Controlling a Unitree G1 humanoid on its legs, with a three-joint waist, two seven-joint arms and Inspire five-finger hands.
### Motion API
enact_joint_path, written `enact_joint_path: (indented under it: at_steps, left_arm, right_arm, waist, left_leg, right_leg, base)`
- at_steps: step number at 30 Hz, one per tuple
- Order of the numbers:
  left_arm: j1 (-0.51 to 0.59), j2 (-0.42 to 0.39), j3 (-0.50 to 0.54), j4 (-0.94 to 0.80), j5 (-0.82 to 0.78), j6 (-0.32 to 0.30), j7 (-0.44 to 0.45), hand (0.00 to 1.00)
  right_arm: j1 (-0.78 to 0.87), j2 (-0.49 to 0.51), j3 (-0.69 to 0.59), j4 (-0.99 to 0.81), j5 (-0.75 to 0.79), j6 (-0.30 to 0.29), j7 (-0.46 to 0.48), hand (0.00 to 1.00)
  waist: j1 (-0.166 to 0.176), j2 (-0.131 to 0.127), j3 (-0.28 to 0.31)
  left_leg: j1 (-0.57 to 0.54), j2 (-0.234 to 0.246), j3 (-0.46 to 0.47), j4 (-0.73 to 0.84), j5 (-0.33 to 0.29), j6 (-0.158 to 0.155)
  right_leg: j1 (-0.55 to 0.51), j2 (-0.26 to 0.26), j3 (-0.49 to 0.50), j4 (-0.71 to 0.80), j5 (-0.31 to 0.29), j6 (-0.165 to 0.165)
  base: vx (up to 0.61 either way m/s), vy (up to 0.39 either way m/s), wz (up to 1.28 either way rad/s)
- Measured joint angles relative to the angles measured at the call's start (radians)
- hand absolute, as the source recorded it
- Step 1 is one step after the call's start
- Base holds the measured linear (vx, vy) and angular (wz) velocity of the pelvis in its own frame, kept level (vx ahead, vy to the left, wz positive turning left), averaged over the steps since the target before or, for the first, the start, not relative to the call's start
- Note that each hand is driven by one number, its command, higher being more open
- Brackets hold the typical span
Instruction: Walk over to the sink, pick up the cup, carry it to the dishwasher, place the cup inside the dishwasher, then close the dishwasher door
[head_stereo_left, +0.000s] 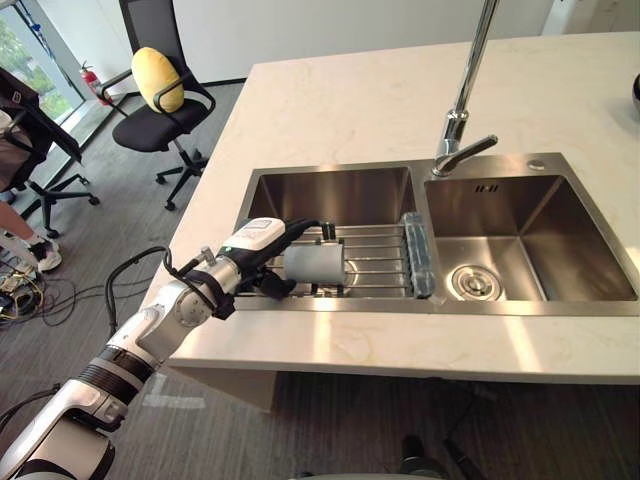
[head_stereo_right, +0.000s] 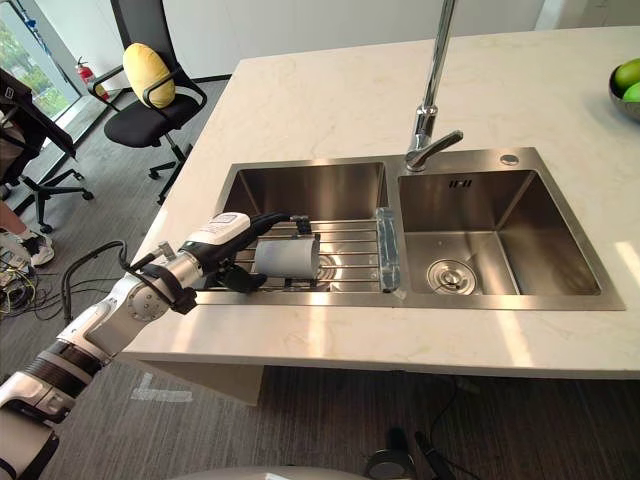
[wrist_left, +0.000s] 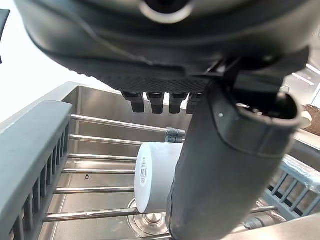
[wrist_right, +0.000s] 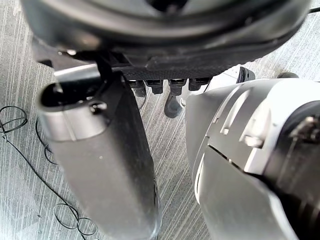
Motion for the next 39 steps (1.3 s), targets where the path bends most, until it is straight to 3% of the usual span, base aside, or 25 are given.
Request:
enact_joint_path:
  at_steps: [21,29,39]
  left_arm:
    - [-0.056,-0.011,-0.038,0.043,-0.008,0.095,-0.056,1.00]
    - [-0.093,-0.045,-0.040,0.067,-0.009,0.150,-0.155,1.00]
    - [-0.145,-0.053,-0.071,0.077,-0.013,0.200,-0.181,1.00]
  right_arm:
    - [0.007,-0.007,0.020,-0.002,0.029,0.016,-0.023,1.00]
    - [0.007,-0.007,0.040,-0.023,0.032,0.014,-0.028,1.00]
    - [0.005,-0.010,0.079,-0.036,0.038,0.009,-0.044,1.00]
  waist:
    - [-0.018,-0.002,0.002]
    - [-0.035,-0.002,0.008]
    - [-0.051,0.003,0.042]
  left_leg:
    - [0.019,-0.001,0.044,-0.001,-0.002,-0.001]
    - [0.007,-0.001,0.049,-0.003,-0.002,-0.002]
    - [0.006,-0.008,0.054,-0.002,-0.002,-0.002]
  right_leg:
    - [-0.006,0.003,0.039,0.000,0.014,0.000]
    - [-0.023,0.003,0.042,0.005,0.013,0.001]
    - [-0.059,-0.006,0.051,0.072,-0.019,0.006]
  base:
    - [-0.03,-0.010,-0.05]
    - [0.00,-0.002,0.00]
    - [-0.01,-0.003,-0.01]
